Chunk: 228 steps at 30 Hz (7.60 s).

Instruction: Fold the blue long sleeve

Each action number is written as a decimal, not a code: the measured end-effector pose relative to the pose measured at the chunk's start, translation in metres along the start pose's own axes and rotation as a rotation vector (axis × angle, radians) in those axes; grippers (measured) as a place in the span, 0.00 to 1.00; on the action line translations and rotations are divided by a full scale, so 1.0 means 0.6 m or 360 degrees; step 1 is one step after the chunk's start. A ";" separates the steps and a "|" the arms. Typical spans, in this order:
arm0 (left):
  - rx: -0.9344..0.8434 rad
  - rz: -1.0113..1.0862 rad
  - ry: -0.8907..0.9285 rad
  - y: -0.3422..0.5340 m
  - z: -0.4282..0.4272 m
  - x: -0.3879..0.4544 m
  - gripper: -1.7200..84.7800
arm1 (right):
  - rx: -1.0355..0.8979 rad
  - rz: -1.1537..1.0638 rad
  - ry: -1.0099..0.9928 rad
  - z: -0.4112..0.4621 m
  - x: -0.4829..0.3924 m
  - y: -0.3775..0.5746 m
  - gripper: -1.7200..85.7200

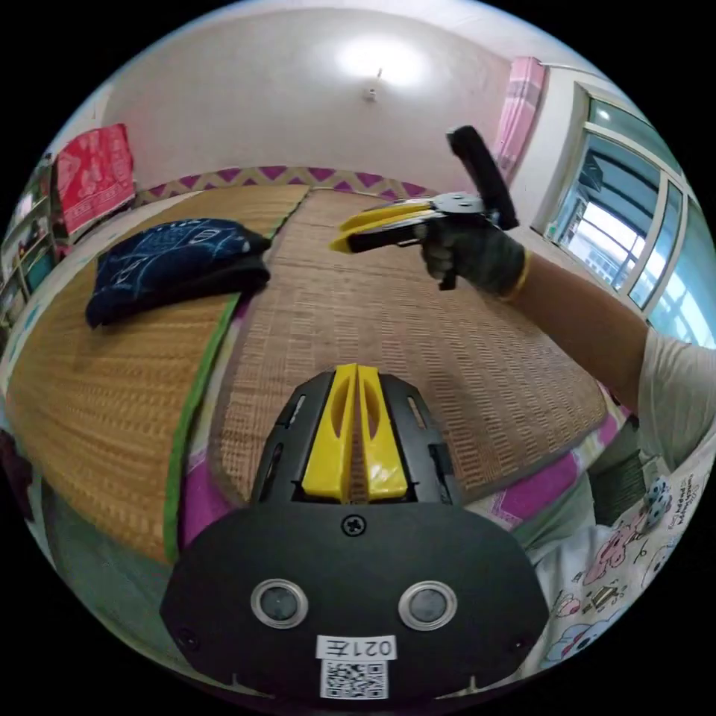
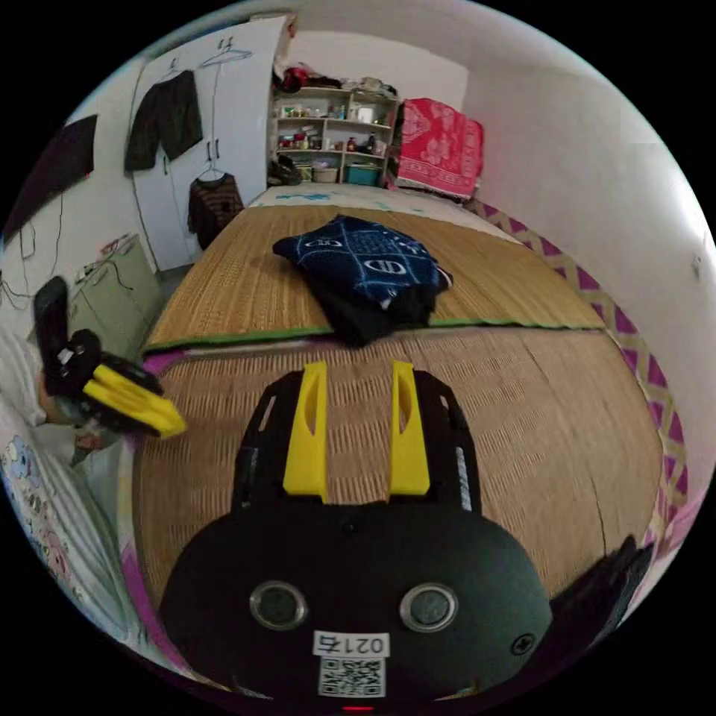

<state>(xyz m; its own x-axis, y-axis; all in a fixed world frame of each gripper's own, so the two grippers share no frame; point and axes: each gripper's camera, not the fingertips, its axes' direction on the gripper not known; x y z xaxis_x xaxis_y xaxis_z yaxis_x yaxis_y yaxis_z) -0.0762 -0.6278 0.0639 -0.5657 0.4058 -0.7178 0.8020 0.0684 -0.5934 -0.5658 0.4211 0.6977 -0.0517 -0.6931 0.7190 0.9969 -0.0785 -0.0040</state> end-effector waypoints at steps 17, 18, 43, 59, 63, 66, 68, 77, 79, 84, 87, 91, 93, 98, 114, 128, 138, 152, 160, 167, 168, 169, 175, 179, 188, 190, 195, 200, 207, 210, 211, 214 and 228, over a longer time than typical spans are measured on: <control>0.0052 -0.0345 0.0030 0.196 -0.147 -0.179 0.01 | -0.0127 -0.0926 0.0268 0.350 -0.358 -0.388 0.12; 0.0057 -0.0353 0.0036 0.201 -0.153 -0.183 0.01 | -0.0111 -0.0811 0.0271 0.345 -0.349 -0.399 0.09; -0.0041 -0.0155 0.0720 0.210 -0.134 -0.087 0.01 | -0.0289 -0.0243 0.0231 -0.169 -0.283 0.269 0.05; 0.0015 -0.0254 0.0502 0.247 -0.191 -0.134 0.01 | -0.0275 0.0022 0.0042 -0.303 -0.413 0.269 0.17; 0.0009 -0.0251 0.0454 0.255 -0.194 -0.139 0.01 | -0.0132 0.0032 -0.0007 -0.326 -0.405 0.231 0.16; 0.0004 -0.0285 0.0482 0.258 -0.185 -0.149 0.01 | -0.0243 -0.0063 0.0066 -0.275 -0.429 0.211 0.16; 0.0002 -0.0298 0.0492 0.256 -0.175 -0.154 0.01 | -0.0282 -0.0027 0.0109 -0.239 -0.430 0.207 0.17; -0.0006 -0.0280 0.0499 0.231 -0.150 -0.161 0.01 | -0.0068 0.0553 -0.0116 -0.283 -0.288 0.278 0.04; 0.0001 -0.0274 0.0505 0.220 -0.141 -0.162 0.01 | 0.0108 0.0704 -0.0183 -0.349 -0.238 0.322 0.03; 0.0038 -0.0260 0.0537 0.183 -0.108 -0.155 0.01 | 0.0572 0.1124 -0.0098 -0.598 -0.117 0.544 0.03; 0.0021 -0.0233 0.0557 0.153 -0.077 -0.146 0.01 | 0.0736 0.1396 0.0001 -0.712 -0.094 0.712 0.03; 0.0012 -0.0203 0.0550 0.109 -0.036 -0.134 0.01 | 0.0707 0.1700 0.0072 -0.758 -0.113 0.900 0.03; 0.0016 -0.0193 0.0535 0.088 -0.021 -0.131 0.01 | 0.0611 0.1838 -0.0034 -0.734 -0.135 0.989 0.03; 0.0026 -0.0124 0.0475 0.009 0.026 -0.135 0.02 | 0.0577 0.1934 0.0060 -0.746 -0.119 1.057 0.07; -0.0333 -0.0231 0.0782 -0.247 0.277 -0.303 0.16 | -0.0161 0.1434 -0.0131 -0.565 0.399 0.898 0.15; -0.0417 -0.0172 0.0935 -0.377 0.344 -0.320 0.02 | -0.0238 0.1282 -0.0081 -0.539 0.464 0.822 0.02; -0.0310 -0.0223 0.0739 -0.391 0.356 -0.341 0.10 | -0.0119 0.1456 -0.0049 -0.500 0.501 0.778 0.10; -0.0190 0.0061 0.0653 -0.391 0.282 -0.311 0.01 | 0.0150 0.1468 -0.0081 -0.539 0.438 0.776 0.02; 0.0379 0.0360 0.1146 -0.241 0.016 -0.317 0.01 | 0.0642 0.1055 -0.0329 -0.708 0.221 0.760 0.02; 0.0382 0.0668 0.1465 0.056 -0.231 -0.304 0.01 | 0.0642 0.0514 -0.0644 -0.801 -0.151 0.801 0.01; 0.0356 0.0659 0.1471 0.082 -0.239 -0.303 0.01 | 0.0587 0.0510 -0.0677 -0.788 -0.203 0.815 0.01; 0.0309 0.0625 0.1478 0.131 -0.248 -0.304 0.01 | 0.0564 0.0520 -0.0700 -0.779 -0.227 0.823 0.01; -0.0006 0.0212 0.1432 0.324 -0.198 -0.337 0.01 | 0.0223 0.0780 -0.1025 -0.626 -0.379 0.901 0.02; -0.0218 0.0165 0.1390 0.382 -0.191 -0.349 0.01 | -0.0142 0.0644 -0.1137 -0.585 -0.431 0.869 0.03; 0.0193 0.0182 0.1012 0.383 -0.299 -0.355 0.01 | 0.0202 0.0414 -0.0392 -0.609 -0.315 0.570 0.13; 0.0230 0.0168 0.1005 0.384 -0.293 -0.338 0.01 | 0.0154 0.0406 -0.0215 -0.546 -0.285 0.486 0.12; 0.0291 0.0208 0.1154 0.396 -0.281 -0.294 0.01 | -0.0016 0.0404 -0.0044 -0.339 -0.208 0.267 0.12; 0.0186 0.0248 0.1181 0.432 -0.266 -0.251 0.01 | -0.0210 0.0374 0.0063 -0.221 -0.164 0.170 0.12; 0.0147 0.0269 0.1177 0.468 -0.269 -0.223 0.01 | -0.0255 0.0453 -0.0089 -0.196 -0.128 0.163 0.12; 0.0167 0.0248 0.1167 0.474 -0.268 -0.216 0.01 | -0.0208 0.0506 -0.0161 -0.210 -0.117 0.173 0.13; 0.0178 0.0236 0.1163 0.476 -0.267 -0.212 0.01 | -0.0214 0.0515 -0.0162 -0.210 -0.115 0.174 0.13; 0.0206 0.0201 0.1172 0.478 -0.262 -0.200 0.01 | -0.0237 0.0550 -0.0085 -0.214 -0.108 0.178 0.09; 0.0187 0.0223 0.1196 0.467 -0.228 -0.080 0.01 | 0.0749 0.1445 -0.0816 -0.568 0.113 0.464 0.02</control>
<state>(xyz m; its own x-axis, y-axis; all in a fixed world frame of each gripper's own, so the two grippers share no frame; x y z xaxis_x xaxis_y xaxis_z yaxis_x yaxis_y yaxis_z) 0.2021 -0.5035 -0.0180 -0.1446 0.9161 -0.3739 0.8072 -0.1093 -0.5800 -0.3119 0.1081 0.5087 0.6213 0.0254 0.7831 0.5828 0.6531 -0.4836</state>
